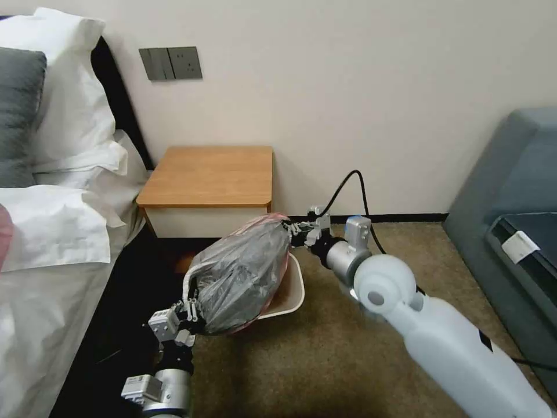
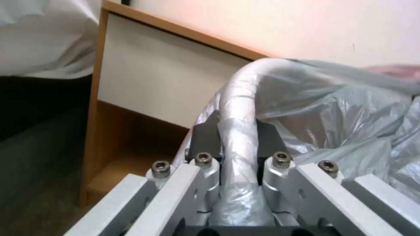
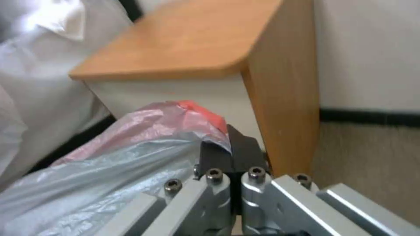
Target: Pick up the garbage bag from the table and place it over the trash can.
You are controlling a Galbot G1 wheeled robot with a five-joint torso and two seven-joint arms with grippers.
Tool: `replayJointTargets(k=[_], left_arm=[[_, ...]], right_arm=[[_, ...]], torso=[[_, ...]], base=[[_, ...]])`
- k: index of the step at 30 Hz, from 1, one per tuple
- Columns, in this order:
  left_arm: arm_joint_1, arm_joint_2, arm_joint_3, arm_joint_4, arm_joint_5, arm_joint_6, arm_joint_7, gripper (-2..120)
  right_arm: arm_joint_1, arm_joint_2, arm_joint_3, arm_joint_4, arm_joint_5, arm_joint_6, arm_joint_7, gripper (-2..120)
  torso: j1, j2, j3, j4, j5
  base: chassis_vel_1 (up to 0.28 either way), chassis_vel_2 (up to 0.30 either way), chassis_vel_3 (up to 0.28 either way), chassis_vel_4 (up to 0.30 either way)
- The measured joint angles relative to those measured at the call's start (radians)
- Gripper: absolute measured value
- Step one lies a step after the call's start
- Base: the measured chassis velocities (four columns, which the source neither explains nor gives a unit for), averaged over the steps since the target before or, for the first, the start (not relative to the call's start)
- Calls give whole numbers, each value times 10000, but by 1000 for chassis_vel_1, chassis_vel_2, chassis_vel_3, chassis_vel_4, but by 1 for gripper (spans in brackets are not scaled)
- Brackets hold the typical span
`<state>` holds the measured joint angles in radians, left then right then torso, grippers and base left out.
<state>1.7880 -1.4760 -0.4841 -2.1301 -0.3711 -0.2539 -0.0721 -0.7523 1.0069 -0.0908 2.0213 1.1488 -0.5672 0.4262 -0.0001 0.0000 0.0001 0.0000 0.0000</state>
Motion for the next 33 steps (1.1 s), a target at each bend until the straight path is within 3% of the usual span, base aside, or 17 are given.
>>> replayJointTargets(k=[7,16,17,25,33], left_arm=[[-73,-6,-65,-74,-510,-12,131,9],[-245,-21,-319,-119,-1339,291,148,9],[-245,-21,-319,-119,-1339,291,148,9],[-348,-39,-300,-118,-1446,386,147,9],[-379,-58,-375,-136,-1730,494,128,9]], right_arm=[[135,16,403,-79,1047,-934,668,2],[-209,-153,1310,99,2828,-1671,1679,39],[-209,-153,1310,99,2828,-1671,1679,39],[-446,-172,1490,-12,2851,-1679,2011,72],[-725,-221,1640,78,2931,-1666,2008,95]], torso=[[0,0,0,0,0],[0,0,-1,-1,0],[0,0,-1,-1,0],[0,0,-1,-1,0],[0,0,-1,1,0]], base=[[0,0,0,0],[0,0,0,0],[0,0,0,0],[0,0,0,0],[0,0,0,0]])
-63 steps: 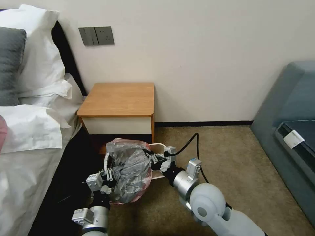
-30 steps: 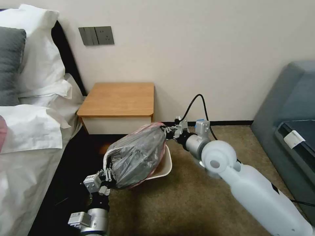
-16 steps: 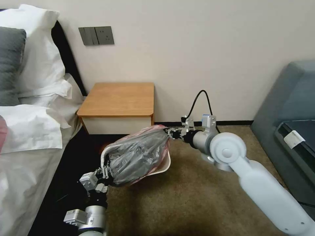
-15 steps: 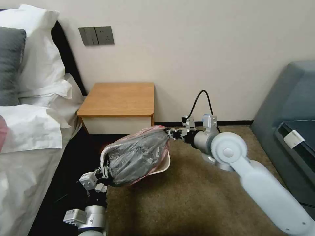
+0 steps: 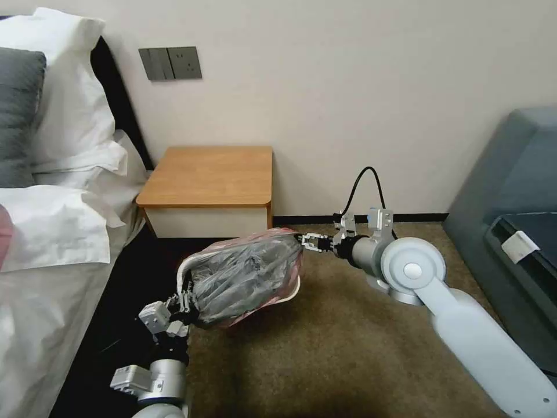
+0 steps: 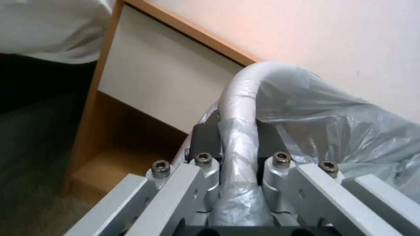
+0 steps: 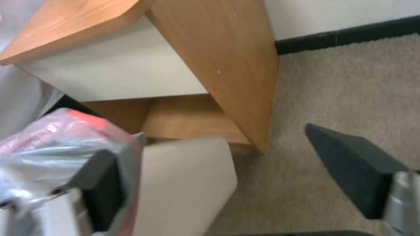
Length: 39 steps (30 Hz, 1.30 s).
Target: Pick up the garbage bag from the table and place it over the trash can.
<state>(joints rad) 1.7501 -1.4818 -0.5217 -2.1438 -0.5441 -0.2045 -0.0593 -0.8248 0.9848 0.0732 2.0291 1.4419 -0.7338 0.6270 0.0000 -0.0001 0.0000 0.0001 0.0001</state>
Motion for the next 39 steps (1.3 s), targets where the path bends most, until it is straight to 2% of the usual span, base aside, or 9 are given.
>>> replayJointTargets(k=[3,7,26,39], left_arm=[[-32,0,-97,0,-145,69,-6,9],[-93,-7,-178,-10,-350,170,-35,9],[-127,14,-249,-247,-828,494,-166,9],[-105,-41,-133,-522,-1555,923,-429,7]], right_arm=[[-262,-130,161,216,205,6,-8,100],[-908,-344,321,446,252,24,-82,100],[-2419,-191,766,1321,-505,40,-712,100],[-3708,62,1005,1415,-1803,40,-1290,100]], torso=[[0,0,0,0,-1],[0,0,0,-1,-1],[0,1,0,0,-1],[1,0,-1,0,-1]], base=[[0,0,0,0],[0,0,0,0],[0,0,0,0],[0,0,0,0]])
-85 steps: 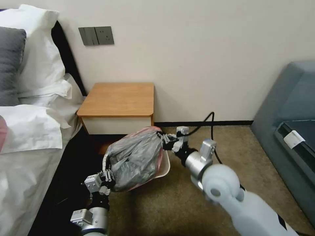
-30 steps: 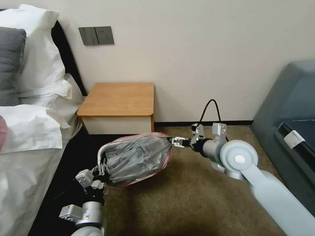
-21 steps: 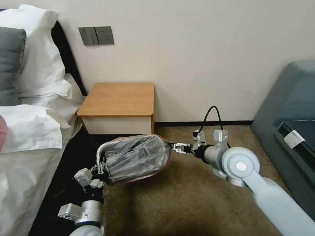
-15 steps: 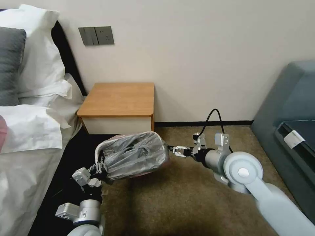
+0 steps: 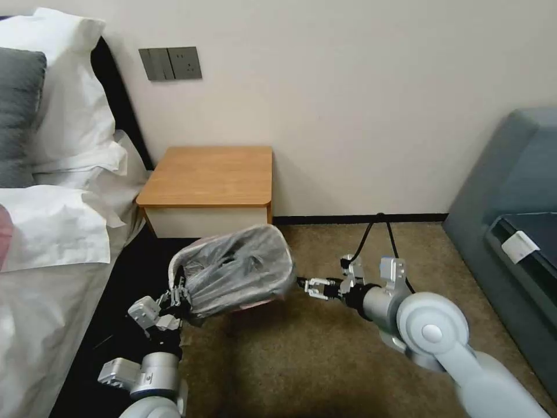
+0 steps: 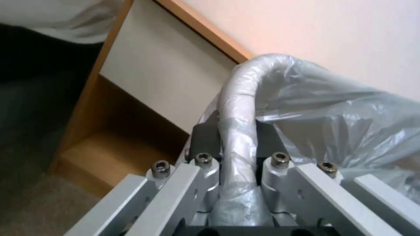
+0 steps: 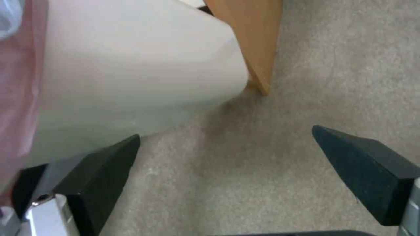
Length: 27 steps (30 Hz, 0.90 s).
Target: Pick up the garbage bag from the table and place it over the trash can.
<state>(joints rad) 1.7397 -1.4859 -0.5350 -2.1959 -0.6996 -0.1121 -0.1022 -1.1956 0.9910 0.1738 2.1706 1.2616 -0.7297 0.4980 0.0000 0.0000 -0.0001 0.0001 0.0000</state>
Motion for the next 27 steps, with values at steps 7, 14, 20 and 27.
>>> replayJointTargets(k=[7,14,20,27], left_arm=[[-5,12,-183,-144,-834,564,-330,7],[-78,40,-561,-214,-2350,1304,-1022,7],[-81,84,-673,-341,-3706,1994,-1769,7],[-79,90,-661,-461,-4591,2257,-2094,7]], right_arm=[[-1197,-90,641,272,-457,665,-1495,100],[-2232,103,666,148,-744,4352,-3743,100],[-2255,729,614,-16,1276,5008,-5132,100],[-1897,1570,326,-151,3349,4903,-4616,100]], torso=[[0,0,0,-1,-2],[0,0,0,-2,1],[0,1,0,-1,0],[-1,1,0,0,0]], base=[[0,0,0,0],[0,0,0,0],[0,0,0,0],[0,0,0,0]])
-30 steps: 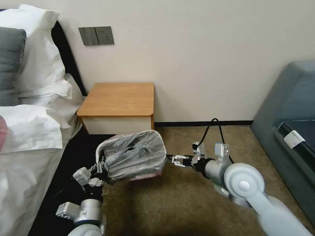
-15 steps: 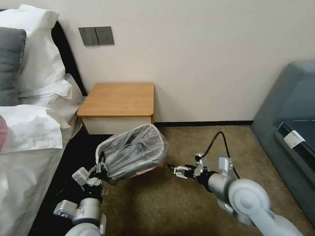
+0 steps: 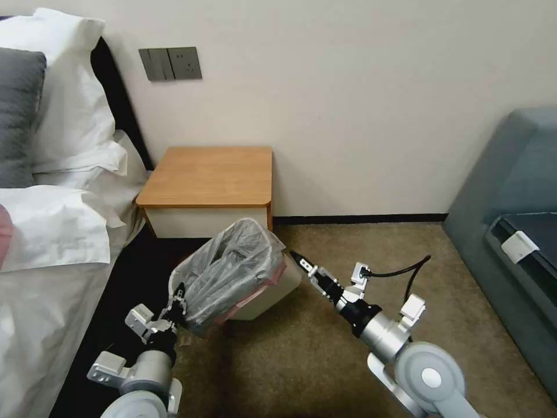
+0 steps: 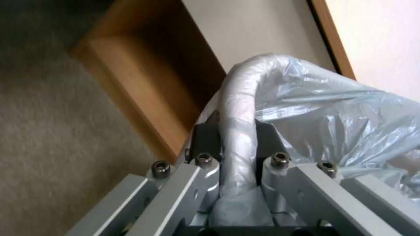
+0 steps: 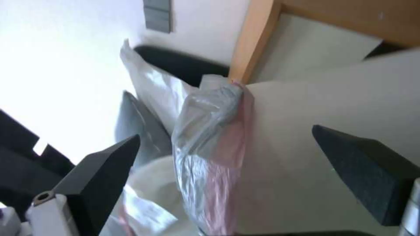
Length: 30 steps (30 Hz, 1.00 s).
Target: Pick up the garbage bag from the table and place it over the trash can.
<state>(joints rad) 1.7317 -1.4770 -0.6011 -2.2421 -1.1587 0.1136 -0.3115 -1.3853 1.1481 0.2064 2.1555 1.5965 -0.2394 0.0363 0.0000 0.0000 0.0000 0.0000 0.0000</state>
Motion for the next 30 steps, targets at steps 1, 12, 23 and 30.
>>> replayJointTargets(k=[1,12,23,30], left_arm=[[-4,2,6,-6,-100,33,-29,7],[-53,28,44,15,-203,70,-40,7],[-76,-13,42,140,28,64,-40,7],[-87,-106,69,125,101,23,-35,7]], right_arm=[[74,161,-45,-65,295,-5,150,100],[301,625,-113,-251,574,-127,397,86],[419,708,-259,-178,569,-182,380,49],[421,570,-287,-161,332,-278,364,22]], torso=[[0,0,0,1,-1],[0,0,1,0,-1],[0,0,0,0,-1],[0,0,0,0,0]], base=[[0,0,0,0],[0,0,0,0],[0,0,0,0],[0,0,0,0]])
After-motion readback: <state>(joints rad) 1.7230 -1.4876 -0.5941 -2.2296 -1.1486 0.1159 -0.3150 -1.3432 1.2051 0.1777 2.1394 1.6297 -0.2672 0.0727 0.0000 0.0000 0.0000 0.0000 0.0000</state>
